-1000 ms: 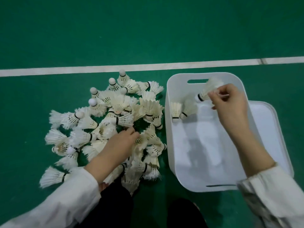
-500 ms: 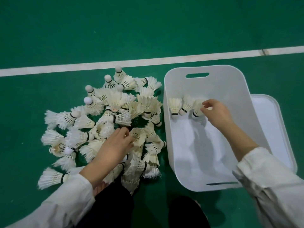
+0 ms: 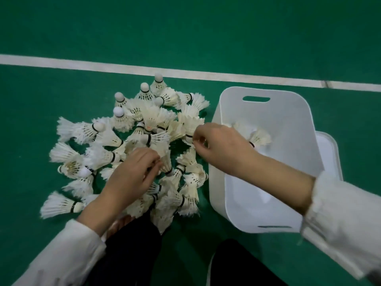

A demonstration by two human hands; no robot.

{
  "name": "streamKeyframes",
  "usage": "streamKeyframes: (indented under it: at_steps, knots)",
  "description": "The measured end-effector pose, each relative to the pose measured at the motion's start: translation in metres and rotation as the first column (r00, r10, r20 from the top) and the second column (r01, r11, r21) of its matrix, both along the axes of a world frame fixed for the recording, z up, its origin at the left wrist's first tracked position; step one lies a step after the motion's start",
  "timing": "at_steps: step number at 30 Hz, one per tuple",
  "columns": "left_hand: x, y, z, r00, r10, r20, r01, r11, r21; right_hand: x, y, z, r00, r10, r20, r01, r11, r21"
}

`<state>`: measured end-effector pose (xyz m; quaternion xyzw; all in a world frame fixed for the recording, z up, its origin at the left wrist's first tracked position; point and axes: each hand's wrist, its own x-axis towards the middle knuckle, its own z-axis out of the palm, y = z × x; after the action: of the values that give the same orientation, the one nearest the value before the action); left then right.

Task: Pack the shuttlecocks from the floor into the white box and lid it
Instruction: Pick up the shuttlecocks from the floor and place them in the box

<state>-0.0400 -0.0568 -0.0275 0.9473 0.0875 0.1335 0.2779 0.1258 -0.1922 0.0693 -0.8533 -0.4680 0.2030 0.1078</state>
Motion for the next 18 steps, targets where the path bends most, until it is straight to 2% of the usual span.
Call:
streamKeyframes:
  at_steps: [3, 6, 9, 12, 15, 18]
  knots:
    - [-0.017, 0.01, 0.007, 0.996, 0.08, -0.029, -0.082, 0.993, -0.086, -0.017, 0.034, -0.04, 0.997, 0.045, -0.056, -0.048, 0.997, -0.055]
    - [-0.038, 0.023, 0.005, 0.982, 0.165, -0.091, -0.175, 0.977, -0.119, -0.028, 0.061, -0.076, 0.995, 0.019, -0.099, -0.029, 0.995, -0.095]
    - [-0.055, 0.038, 0.004, 0.951, 0.273, -0.144, -0.293, 0.947, -0.136, -0.038, 0.081, -0.096, 0.988, -0.137, -0.072, 0.127, 0.984, -0.127]
    - [-0.064, 0.05, -0.001, 0.917, 0.357, -0.175, -0.381, 0.916, -0.128, -0.04, 0.091, -0.11, 0.906, -0.381, -0.185, 0.356, 0.921, -0.156]
    - [-0.066, 0.056, -0.003, 0.914, 0.358, -0.189, -0.385, 0.914, -0.131, -0.04, 0.094, -0.116, 0.877, -0.421, -0.232, 0.387, 0.905, -0.178]
    - [-0.066, 0.057, -0.002, 0.903, 0.396, -0.168, -0.424, 0.884, -0.196, -0.039, 0.094, -0.124, 0.812, -0.495, -0.309, 0.502, 0.863, -0.06]
